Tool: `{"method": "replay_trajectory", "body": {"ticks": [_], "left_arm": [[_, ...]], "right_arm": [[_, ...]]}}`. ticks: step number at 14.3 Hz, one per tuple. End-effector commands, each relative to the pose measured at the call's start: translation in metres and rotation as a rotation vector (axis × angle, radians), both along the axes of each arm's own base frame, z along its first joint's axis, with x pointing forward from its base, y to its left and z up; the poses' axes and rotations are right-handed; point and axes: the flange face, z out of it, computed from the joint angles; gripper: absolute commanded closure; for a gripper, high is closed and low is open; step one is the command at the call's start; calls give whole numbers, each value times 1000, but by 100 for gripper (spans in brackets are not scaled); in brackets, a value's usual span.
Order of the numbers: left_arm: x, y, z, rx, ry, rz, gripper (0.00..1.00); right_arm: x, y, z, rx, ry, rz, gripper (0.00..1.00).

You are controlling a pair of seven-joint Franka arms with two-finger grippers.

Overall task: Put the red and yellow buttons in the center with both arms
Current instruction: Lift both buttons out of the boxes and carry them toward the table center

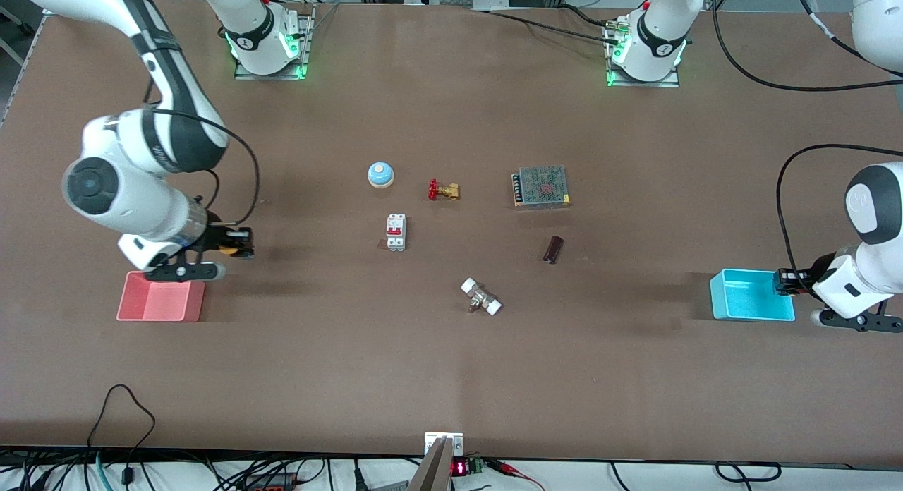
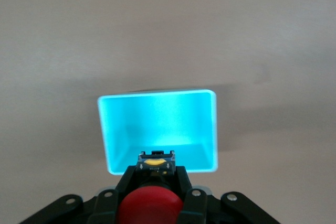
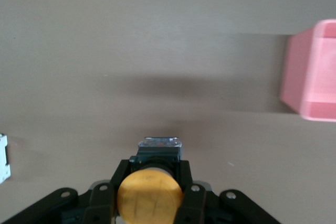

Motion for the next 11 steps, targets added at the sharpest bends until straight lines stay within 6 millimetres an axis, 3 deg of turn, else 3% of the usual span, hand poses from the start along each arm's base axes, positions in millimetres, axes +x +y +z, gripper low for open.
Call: {"method": "replay_trajectory", "body": {"ticks": [1, 4, 8, 9, 11], "left_arm": [[-2, -58, 8, -3, 46, -24, 68], [-13, -130, -6, 0, 86, 54, 68], [-52, -224, -37, -5, 119, 170, 69], [-60, -242, -45, -14, 110, 188, 69], [-72, -257, -65, -31, 89, 199, 69]], "right_arm": [[-20, 15, -37, 25, -40, -10, 60], [-26, 38, -61, 39, -42, 25, 59], [-31, 60, -85, 52, -42, 20, 59], [-33, 63, -91, 51, -41, 32, 60], [-33, 64, -105, 40, -33, 53, 59]]}}
